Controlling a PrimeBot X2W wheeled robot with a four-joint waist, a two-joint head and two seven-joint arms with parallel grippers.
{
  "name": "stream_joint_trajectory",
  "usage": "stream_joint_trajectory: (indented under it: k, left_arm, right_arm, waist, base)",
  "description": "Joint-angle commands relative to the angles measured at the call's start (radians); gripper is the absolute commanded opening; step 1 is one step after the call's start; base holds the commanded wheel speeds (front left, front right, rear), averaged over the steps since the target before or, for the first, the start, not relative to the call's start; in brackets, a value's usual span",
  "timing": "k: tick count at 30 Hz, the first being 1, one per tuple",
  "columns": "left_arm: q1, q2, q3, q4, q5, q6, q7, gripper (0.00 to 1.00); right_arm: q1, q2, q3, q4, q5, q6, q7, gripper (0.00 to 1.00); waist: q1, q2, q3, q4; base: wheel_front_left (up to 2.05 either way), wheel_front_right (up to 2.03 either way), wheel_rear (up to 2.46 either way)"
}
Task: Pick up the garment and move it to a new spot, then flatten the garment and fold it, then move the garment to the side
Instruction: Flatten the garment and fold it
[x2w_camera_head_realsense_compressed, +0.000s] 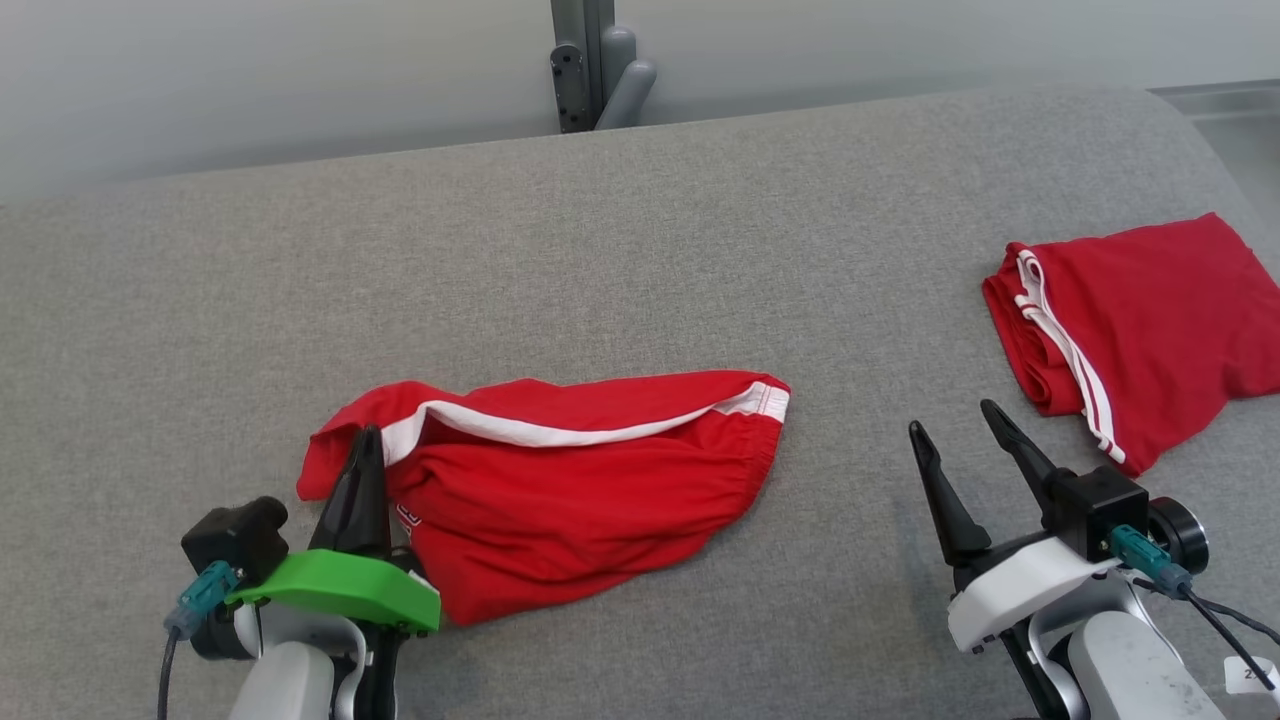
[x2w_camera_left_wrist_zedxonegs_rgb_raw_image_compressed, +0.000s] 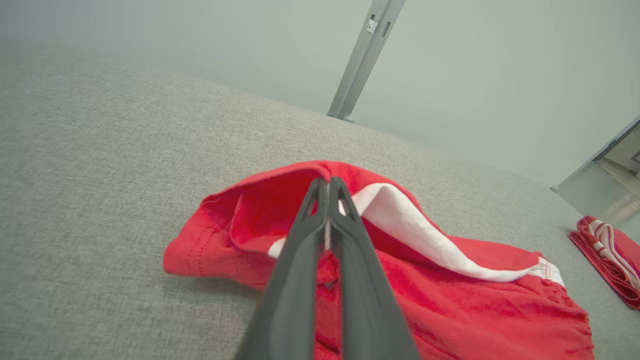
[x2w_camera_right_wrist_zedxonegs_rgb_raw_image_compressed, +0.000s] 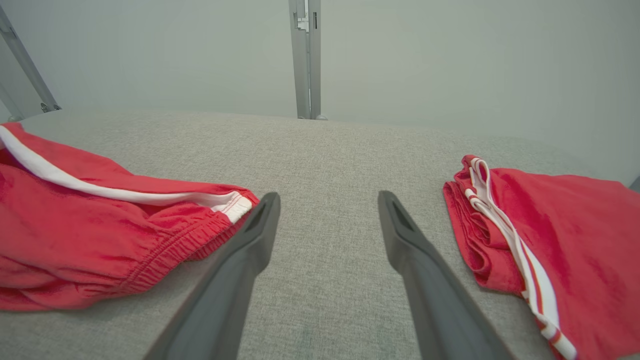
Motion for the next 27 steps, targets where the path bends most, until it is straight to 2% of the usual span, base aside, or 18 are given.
stream_joint_trajectory:
  k: [1, 8, 16, 22, 27]
  left_arm:
    - [-0.012, 0.009, -0.006, -0.025, 0.012, -0.003, 0.0, 0.0]
    - [-0.032, 0.032, -0.074, -0.141, 0.027, -0.003, 0.0, 0.0]
    - [-0.03, 0.061, -0.116, -0.181, 0.016, -0.003, 0.0, 0.0]
    - [0.027, 0.08, -0.132, -0.169, -0.008, -0.003, 0.0, 0.0]
    - [0.077, 0.104, -0.157, -0.1, -0.063, -0.003, 0.0, 0.0]
  right_arm:
    - [-0.003, 0.005, -0.002, 0.004, 0.001, -0.002, -0.003, 1.0]
    - [0.032, 0.029, -0.002, 0.028, 0.02, -0.002, -0.002, 1.0]
    - [0.078, 0.062, -0.015, 0.054, 0.033, -0.002, -0.003, 1.0]
    - [0.096, 0.076, -0.025, 0.061, 0.037, -0.002, -0.002, 1.0]
    - [0.087, 0.084, -0.021, 0.059, 0.031, -0.002, -0.003, 1.0]
  waist:
    - [0.0, -0.0001, -0.01, 0.004]
    - [0.0, -0.0001, -0.079, 0.036]
    - [0.0, -0.0001, -0.136, 0.107]
    - [0.0, -0.0001, -0.145, 0.154]
    - [0.0, -0.0001, -0.128, 0.162]
  base:
    - [0.0, 0.0, 0.0]
    - [0.0, 0.0, 0.0]
    - [0.0, 0.0, 0.0]
    - [0.0, 0.0, 0.0]
    - [0.0, 0.0, 0.0]
